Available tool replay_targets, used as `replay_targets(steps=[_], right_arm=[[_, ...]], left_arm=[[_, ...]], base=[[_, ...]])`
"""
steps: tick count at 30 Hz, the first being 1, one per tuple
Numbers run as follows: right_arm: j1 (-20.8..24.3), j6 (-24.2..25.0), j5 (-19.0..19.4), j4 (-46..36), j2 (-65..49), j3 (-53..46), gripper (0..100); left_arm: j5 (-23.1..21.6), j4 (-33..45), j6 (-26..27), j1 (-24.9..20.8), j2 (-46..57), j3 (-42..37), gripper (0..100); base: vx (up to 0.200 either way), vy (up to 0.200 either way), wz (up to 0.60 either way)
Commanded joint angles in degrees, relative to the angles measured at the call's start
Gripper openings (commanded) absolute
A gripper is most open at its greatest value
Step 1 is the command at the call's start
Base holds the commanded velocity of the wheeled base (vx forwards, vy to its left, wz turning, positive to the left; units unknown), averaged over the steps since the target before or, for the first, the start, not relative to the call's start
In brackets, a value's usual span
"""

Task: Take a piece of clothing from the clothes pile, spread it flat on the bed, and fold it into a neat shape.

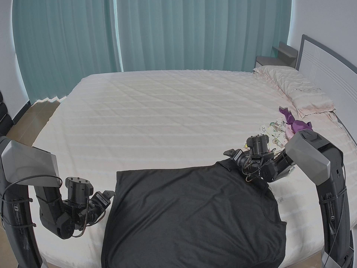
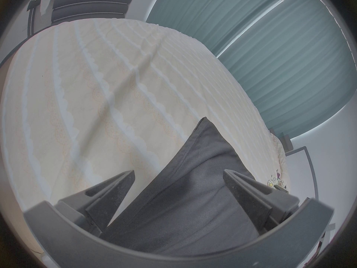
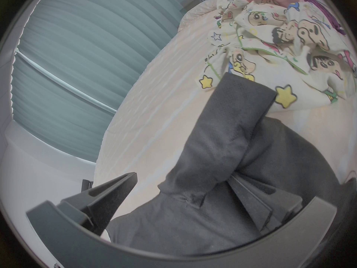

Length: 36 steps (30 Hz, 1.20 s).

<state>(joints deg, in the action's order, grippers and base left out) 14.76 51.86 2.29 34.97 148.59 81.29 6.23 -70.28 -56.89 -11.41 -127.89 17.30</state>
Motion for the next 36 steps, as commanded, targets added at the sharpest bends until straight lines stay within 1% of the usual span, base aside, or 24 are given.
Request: replay_targets(steps=[1,2,4,5,6,7,10,13,14,19,22,24,25,26,27,28,30,32,33,34,36], right_arm=[[-0.1,-0.8,0.0,-0.3,3.0,4.0,100],[-0.1,-0.8,0.0,-0.3,3.0,4.0,100],[-0.8,-3.1,-0.2,-0.2,5.1,9.5,100],[-1.0,-3.3,-0.4,-0.1,5.9,11.5,100],[-1.0,-3.3,-0.4,-0.1,5.9,11.5,100],[-1.1,-3.4,-1.1,1.2,7.4,16.2,100],[-1.1,-3.8,-1.9,7.2,8.8,20.8,100],[-1.1,-4.7,-1.9,8.4,9.2,22.2,100],[-0.8,-6.1,-1.9,8.9,9.8,23.2,100],[-0.8,-8.7,-2.0,8.6,10.8,22.8,100],[-1.8,-9.9,-2.6,9.0,10.0,19.6,100],[-2.8,-10.3,-2.6,10.0,6.2,13.4,100],[-2.9,-10.4,-2.6,10.2,5.7,12.6,100],[-3.6,-10.5,-2.0,11.1,2.5,7.4,100],[-3.7,-10.6,-2.0,11.2,2.2,6.9,100],[-4.0,-10.7,-1.4,12.6,-1.1,1.2,100],[-4.4,-11.0,-0.4,14.7,-4.1,-4.8,100],[-4.7,-10.9,1.2,18.4,-6.9,-12.0,100],[-4.7,-10.8,2.1,21.3,-8.3,-15.9,100],[-4.7,-10.8,2.4,23.8,-9.1,-19.1,100],[-4.7,-10.9,2.3,28.8,-9.9,-24.2,100]], left_arm=[[0.0,0.0,-0.4,0.2,0.0,-0.2,100],[0.0,0.0,-0.4,0.2,0.0,-0.2,100],[0.0,0.0,-0.8,0.2,0.0,-0.2,100],[0.0,0.0,-0.8,0.2,0.0,-0.2,100],[0.0,0.0,-0.8,0.2,0.0,-0.2,100],[0.0,0.0,-0.8,0.2,0.0,-0.3,100],[0.0,0.0,-0.8,0.2,0.0,-0.3,100],[0.0,0.0,-0.8,0.2,0.0,-0.3,100],[0.0,-0.1,-0.8,0.2,0.1,-0.2,100],[0.1,-0.8,-0.9,0.3,0.0,-0.4,100],[0.3,-1.4,-0.8,0.5,0.2,-0.3,100],[0.2,-2.1,-0.7,1.0,1.4,-0.2,100],[0.1,-2.1,-0.7,1.0,1.7,-0.2,100],[-0.1,-2.3,-0.7,1.1,3.2,0.3,100],[-0.1,-2.3,-0.7,1.1,3.4,0.4,100],[-0.2,-2.2,-0.3,1.3,4.5,1.2,100],[-0.2,-1.9,0.6,1.2,5.4,2.5,100],[-0.2,-1.1,3.2,1.2,5.5,5.0,100],[-0.2,0.1,5.3,1.4,5.0,7.4,100],[-0.2,1.5,7.1,1.7,4.7,10.0,100],[-0.3,5.7,8.8,2.4,3.6,15.7,100]], base=[[0.0,0.0,0.0],[0.0,0.0,0.0],[0.0,0.0,0.0],[0.0,0.0,0.0],[0.0,0.0,0.0],[0.0,0.0,0.0],[0.0,0.0,0.0],[0.0,0.0,0.0],[0.0,0.0,0.0],[0.0,0.0,0.0],[0.0,0.0,0.0],[0.0,0.0,0.0],[0.0,0.0,0.0],[0.0,0.0,0.0],[0.0,0.0,0.0],[0.0,0.0,0.0],[0.0,0.0,0.0],[0.0,0.0,0.0],[0.0,0.0,0.0],[0.0,0.0,0.0],[0.0,0.0,0.0]])
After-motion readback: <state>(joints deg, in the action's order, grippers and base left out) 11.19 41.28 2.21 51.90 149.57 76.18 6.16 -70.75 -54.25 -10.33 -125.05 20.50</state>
